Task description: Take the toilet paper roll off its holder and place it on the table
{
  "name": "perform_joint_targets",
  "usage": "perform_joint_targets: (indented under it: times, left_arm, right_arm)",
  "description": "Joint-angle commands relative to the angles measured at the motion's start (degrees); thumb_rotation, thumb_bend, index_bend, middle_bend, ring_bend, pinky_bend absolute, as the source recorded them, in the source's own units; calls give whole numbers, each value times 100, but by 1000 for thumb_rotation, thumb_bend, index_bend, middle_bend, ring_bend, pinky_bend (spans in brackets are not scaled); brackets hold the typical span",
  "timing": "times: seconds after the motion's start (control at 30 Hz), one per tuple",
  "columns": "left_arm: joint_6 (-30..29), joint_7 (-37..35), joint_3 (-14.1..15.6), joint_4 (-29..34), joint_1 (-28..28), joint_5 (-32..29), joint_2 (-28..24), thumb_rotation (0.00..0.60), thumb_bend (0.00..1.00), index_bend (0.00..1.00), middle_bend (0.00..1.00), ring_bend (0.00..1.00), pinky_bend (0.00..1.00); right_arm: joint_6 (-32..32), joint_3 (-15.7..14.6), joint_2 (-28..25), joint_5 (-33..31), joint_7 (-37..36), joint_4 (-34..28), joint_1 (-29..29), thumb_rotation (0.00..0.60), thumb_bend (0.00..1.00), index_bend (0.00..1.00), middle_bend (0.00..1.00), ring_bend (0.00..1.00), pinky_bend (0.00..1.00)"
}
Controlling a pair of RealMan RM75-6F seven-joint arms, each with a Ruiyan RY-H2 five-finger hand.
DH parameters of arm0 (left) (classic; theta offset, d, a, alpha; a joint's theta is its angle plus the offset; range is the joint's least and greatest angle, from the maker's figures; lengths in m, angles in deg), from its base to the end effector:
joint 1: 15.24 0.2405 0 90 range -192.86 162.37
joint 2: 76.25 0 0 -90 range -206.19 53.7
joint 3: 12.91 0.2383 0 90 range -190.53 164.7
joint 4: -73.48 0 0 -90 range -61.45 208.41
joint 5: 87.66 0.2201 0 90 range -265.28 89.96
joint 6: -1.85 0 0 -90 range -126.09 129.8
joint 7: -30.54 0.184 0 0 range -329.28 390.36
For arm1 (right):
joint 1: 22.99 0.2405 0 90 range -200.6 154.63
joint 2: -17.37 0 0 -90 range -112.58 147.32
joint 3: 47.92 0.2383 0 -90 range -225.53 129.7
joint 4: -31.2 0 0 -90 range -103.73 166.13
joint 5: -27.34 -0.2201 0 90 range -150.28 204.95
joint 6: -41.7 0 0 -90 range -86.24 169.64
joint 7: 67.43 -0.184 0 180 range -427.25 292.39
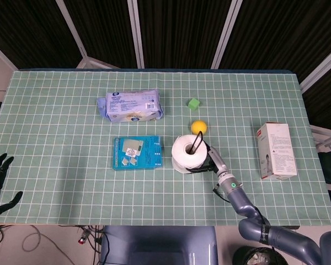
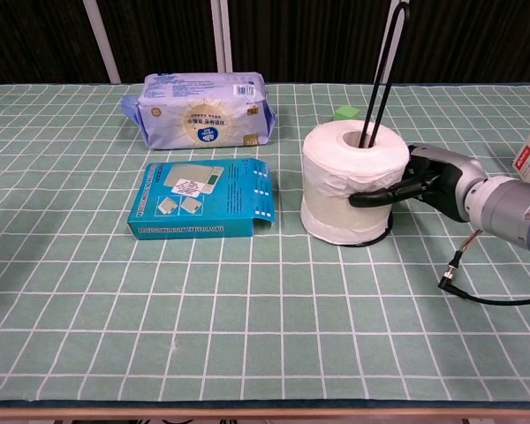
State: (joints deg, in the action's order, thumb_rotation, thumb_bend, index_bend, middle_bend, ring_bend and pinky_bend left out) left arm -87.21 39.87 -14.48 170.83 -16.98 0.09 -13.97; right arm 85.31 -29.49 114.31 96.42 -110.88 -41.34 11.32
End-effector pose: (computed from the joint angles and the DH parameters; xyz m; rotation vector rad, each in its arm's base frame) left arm -0.2871 0.1987 0.1492 -1.3909 -0.8085 -0.8277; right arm -0.1698 -0.3759 -0.0737 1.1382 -2.0908 1.3993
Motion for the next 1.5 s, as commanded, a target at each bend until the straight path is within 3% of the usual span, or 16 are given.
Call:
perform_joint_targets:
  times: [0.03, 0.27, 0.53, 0.77, 1.17, 1.5]
  left_arm:
    - [-4, -4, -2, 1, 3, -3, -1, 600, 222, 62, 0, 0, 0]
    - [-16, -23, -8, 4, 11, -19, -13, 600, 222, 62, 0, 0, 0]
    - [-13, 9, -10, 8, 12, -32, -4, 600, 222, 62, 0, 0, 0]
    - [-64, 33, -21, 27, 33, -31, 1, 600, 222, 62, 0, 0, 0]
    - [-27, 164, 13, 47, 21, 10, 52, 600, 222, 62, 0, 0, 0]
    - [-94, 101, 3, 59, 54, 14, 20, 600, 222, 62, 0, 0, 0]
  right_arm:
    - [106, 33, 101, -32, 78, 87, 14, 600, 0, 371, 344, 370, 78]
    - [272, 131, 233, -282, 381, 103, 25, 600, 0, 429, 378, 415, 102]
    - [354, 273, -207, -179, 383, -381, -16, 600, 0, 438, 378, 419, 102]
    - [85, 519, -1254, -275, 423, -1385, -59, 600, 0, 446, 378, 419, 102]
    - [-15, 1348, -3322, -811, 692, -3189, -181, 600, 0, 446, 378, 419, 101]
    - [-48, 2051, -4580, -1369, 440, -3833, -315, 600, 0, 446, 378, 420, 102]
